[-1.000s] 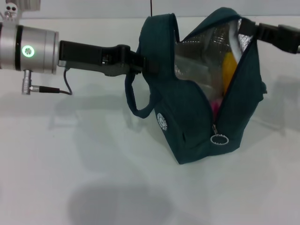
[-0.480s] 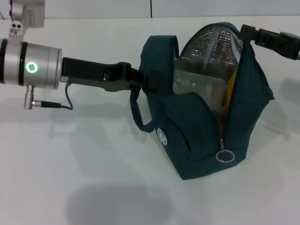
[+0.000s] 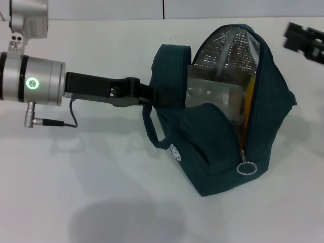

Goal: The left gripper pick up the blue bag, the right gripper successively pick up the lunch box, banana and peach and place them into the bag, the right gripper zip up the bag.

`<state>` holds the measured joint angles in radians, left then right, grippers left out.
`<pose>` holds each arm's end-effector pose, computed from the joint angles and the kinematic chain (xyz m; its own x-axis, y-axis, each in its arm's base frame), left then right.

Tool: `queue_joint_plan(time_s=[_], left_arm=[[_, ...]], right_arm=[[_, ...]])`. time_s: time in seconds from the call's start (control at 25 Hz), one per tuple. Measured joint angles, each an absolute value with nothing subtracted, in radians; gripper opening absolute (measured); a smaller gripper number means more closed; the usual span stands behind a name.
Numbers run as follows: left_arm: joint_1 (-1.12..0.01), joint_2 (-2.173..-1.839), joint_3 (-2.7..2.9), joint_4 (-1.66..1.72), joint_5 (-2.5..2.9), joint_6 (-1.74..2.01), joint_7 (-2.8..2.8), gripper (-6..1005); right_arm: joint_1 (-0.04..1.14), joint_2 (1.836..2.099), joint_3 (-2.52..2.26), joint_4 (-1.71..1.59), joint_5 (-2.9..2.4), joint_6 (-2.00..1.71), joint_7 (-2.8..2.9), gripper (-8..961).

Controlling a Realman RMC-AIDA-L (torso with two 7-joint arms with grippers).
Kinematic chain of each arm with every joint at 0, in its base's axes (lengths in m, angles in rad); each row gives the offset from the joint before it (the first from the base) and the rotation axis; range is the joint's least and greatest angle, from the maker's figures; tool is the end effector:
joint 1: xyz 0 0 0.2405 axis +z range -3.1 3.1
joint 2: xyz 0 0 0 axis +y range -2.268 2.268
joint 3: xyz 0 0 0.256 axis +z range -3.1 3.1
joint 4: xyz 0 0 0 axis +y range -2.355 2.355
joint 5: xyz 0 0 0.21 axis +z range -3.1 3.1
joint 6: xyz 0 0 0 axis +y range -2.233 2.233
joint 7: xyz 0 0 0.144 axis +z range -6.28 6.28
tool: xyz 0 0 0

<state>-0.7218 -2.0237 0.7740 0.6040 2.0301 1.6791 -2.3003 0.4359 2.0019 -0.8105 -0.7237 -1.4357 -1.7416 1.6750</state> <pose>-0.2018 0.3541 -0.0006 0.3575 0.8999 0.2499 0.8339 -0.4280 0.3484 0.2292 0.3233 0.0740 0.4459 -0.3498 -0.8239 -0.5196 -0.8507 0.0800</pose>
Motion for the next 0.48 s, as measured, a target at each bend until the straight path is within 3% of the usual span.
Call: queue_joint_plan(time_s=[0.24, 0.48], left_arm=[[-0.704, -2.025, 0.773, 0.603, 2.024, 1.681, -2.297, 48], [-0.698, -2.028, 0.772, 0.603, 2.023, 1.681, -2.291, 48]], right_arm=[[0.313, 2.004, -0.803, -0.728, -1.452, -1.888, 1.424, 734], [0.225, 2.003, -0.84, -0.591, -1.501, -1.979, 1.119, 765]])
